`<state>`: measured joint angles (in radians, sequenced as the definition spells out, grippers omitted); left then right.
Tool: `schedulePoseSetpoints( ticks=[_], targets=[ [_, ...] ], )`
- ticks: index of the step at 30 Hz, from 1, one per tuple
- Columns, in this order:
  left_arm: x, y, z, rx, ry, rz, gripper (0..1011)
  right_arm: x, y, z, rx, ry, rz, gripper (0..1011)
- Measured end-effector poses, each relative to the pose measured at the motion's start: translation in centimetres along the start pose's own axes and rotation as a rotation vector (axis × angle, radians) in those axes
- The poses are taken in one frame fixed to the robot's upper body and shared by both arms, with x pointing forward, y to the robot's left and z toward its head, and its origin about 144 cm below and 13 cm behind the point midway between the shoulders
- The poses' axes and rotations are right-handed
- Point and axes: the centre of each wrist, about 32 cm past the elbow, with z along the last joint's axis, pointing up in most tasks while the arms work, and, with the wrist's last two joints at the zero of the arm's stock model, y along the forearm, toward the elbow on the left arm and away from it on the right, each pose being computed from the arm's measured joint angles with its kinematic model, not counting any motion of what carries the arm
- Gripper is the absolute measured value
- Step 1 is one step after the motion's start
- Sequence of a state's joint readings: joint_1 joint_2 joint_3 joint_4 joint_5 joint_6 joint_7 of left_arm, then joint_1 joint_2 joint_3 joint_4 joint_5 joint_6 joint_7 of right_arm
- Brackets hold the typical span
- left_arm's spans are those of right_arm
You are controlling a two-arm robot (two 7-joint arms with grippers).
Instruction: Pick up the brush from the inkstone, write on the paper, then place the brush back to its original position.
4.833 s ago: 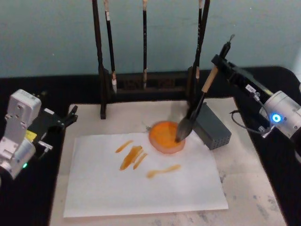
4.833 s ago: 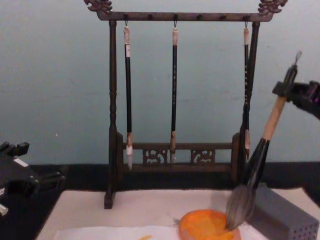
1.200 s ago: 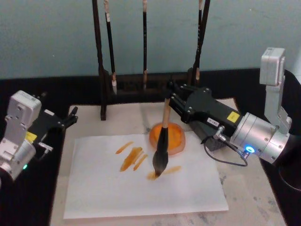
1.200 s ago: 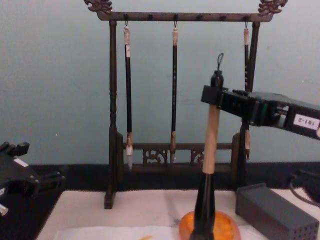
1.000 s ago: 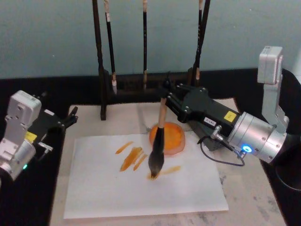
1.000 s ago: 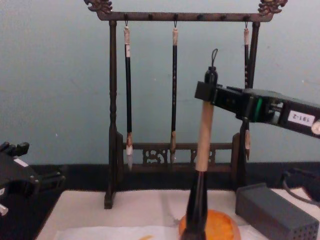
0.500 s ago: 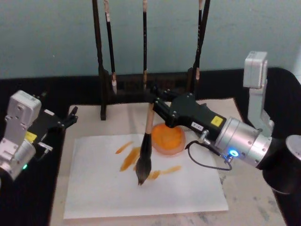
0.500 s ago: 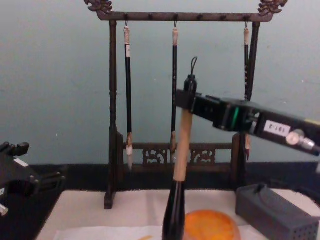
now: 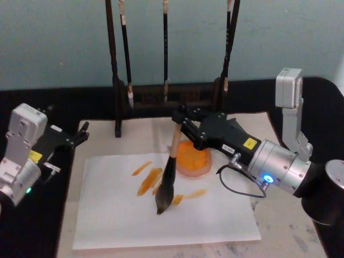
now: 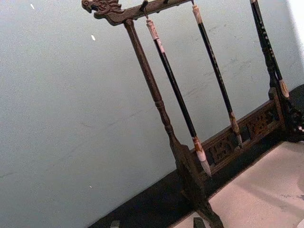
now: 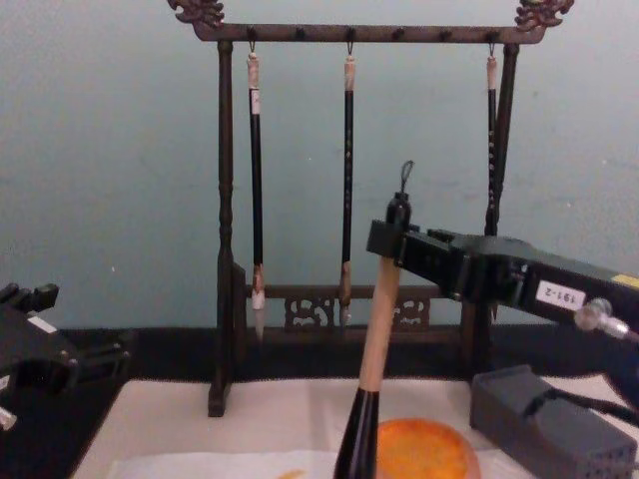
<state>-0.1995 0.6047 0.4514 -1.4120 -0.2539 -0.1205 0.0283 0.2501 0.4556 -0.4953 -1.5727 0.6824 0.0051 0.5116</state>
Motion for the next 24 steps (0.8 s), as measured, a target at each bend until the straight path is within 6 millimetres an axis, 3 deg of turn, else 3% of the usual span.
schedulePoseSetpoints(
  ticks=[24],
  targets=[
    [0.0, 0.0, 0.0, 0.0, 0.0, 0.0, 1001, 0.9, -1.2, 0.7, 0.01, -0.037, -0.051, 188]
  ],
)
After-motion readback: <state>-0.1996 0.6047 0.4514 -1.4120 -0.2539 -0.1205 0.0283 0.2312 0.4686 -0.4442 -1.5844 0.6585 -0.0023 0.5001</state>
